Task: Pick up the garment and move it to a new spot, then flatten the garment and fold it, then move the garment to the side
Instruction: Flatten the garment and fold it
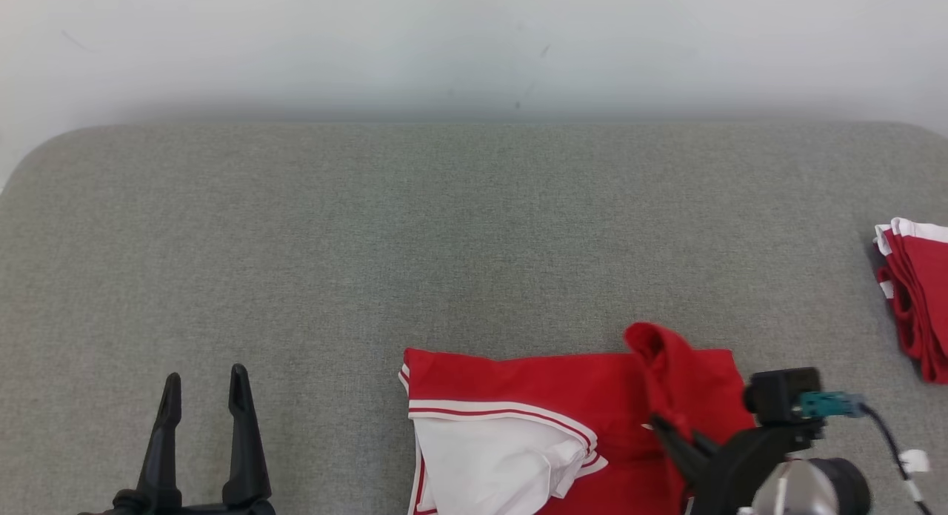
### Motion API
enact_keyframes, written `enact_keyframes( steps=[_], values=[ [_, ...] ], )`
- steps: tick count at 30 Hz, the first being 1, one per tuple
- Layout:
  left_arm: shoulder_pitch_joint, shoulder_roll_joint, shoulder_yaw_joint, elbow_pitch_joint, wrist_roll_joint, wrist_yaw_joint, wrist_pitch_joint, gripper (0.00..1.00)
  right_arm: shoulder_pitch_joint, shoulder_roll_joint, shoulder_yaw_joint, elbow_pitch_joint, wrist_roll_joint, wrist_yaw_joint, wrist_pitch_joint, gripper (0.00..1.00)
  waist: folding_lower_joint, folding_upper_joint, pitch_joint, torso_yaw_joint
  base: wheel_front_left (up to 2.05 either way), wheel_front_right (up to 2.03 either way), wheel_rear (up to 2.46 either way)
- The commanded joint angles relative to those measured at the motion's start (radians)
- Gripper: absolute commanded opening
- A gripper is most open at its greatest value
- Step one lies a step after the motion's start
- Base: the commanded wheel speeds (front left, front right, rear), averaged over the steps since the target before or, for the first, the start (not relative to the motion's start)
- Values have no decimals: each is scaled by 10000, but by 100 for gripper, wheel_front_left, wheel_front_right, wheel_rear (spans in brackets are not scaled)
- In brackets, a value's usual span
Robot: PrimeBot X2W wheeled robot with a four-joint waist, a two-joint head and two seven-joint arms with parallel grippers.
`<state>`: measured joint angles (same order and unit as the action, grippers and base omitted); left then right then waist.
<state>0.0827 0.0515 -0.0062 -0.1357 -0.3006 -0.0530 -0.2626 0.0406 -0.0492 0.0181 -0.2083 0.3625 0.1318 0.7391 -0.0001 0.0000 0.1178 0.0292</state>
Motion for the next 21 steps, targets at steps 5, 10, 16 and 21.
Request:
enact_keyframes(
  steps=[5, 10, 16, 21],
  values=[
    [75, -14, -85, 126, -90, -73, -36, 100, -456, -15, 1515, 560, 256, -21, -78, 0, 1, 0, -68, 254, 0, 0, 0],
    [47, -14, -151, 202, -139, -52, -36, 100, -921, -20, 2690, 1308, 506, -21, -264, 0, 1, 0, -93, 462, 0, 0, 0],
    [51, -14, -160, 253, -136, -65, -36, 100, -1586, -20, 3622, 2343, 541, -21, -711, 0, 1, 0, -115, 616, 0, 0, 0],
    [12, -14, -155, 264, -124, -71, -36, 100, -2170, -15, 4245, 3116, 901, -21, -1144, 0, 1, 0, -96, 730, 0, 0, 0]
  ],
)
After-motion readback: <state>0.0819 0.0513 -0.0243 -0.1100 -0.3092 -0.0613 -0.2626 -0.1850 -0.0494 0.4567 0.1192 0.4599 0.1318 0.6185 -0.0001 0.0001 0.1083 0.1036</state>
